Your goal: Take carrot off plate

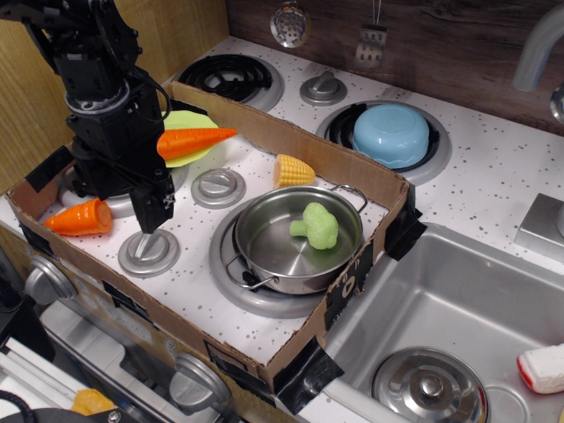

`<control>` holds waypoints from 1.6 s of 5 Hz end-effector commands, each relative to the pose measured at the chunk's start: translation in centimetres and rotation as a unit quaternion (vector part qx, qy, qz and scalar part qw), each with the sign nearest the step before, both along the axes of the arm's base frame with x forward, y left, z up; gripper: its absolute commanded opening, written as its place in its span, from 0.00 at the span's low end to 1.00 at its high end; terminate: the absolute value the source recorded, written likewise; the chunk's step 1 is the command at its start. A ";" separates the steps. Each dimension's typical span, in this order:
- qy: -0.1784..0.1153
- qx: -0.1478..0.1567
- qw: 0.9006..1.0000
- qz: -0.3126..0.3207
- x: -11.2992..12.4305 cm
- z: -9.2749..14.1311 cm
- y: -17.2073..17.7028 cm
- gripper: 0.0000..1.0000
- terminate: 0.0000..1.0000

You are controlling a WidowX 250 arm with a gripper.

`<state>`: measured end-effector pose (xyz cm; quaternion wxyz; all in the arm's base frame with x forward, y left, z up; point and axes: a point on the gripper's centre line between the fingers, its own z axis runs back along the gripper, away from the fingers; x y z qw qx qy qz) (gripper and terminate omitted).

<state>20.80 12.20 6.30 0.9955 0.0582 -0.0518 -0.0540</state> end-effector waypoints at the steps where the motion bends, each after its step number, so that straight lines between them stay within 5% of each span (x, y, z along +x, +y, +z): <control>1: 0.000 0.000 1.000 0.000 0.0 0.0 0.0 1.00 0.00; 2: 0.035 -0.022 0.999 -0.030 1.1 1.5 1.2 1.00 0.00; 5: 0.043 0.074 0.989 -0.117 6.7 4.8 4.4 1.00 0.00; 7: 0.023 0.068 0.984 -0.162 8.9 3.4 5.9 1.00 0.00; 8: 0.005 0.032 0.987 -0.159 9.1 2.1 6.1 1.00 0.00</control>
